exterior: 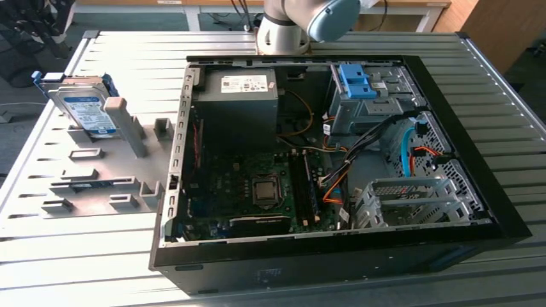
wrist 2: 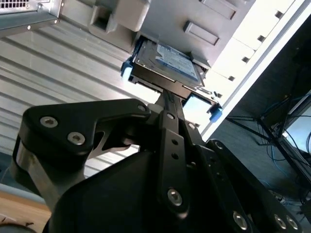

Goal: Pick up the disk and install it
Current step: 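Reach for the disk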

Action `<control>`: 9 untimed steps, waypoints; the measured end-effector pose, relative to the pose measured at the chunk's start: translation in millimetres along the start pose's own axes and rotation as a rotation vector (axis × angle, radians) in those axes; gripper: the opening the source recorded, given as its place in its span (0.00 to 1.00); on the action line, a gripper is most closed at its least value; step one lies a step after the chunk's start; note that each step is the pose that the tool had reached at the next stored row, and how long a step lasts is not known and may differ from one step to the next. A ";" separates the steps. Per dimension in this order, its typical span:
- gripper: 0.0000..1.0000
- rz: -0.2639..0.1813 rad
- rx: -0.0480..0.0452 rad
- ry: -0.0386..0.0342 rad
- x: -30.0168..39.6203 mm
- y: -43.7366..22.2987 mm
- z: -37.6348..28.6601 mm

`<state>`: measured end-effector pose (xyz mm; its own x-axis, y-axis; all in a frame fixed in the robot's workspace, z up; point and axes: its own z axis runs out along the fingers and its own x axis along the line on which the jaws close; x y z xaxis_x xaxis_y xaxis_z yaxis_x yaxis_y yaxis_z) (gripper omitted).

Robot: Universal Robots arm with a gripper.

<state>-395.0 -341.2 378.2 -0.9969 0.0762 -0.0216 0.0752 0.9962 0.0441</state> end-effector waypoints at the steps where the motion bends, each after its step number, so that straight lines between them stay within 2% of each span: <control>1: 0.11 0.000 0.0001 0.0000 2.0 -0.1 0.0; 9: 0.11 0.000 -0.0001 -0.0002 33.8 -2.9 0.7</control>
<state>-428.9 -341.5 376.7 -0.9969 0.0761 -0.0218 0.0751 0.9962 0.0442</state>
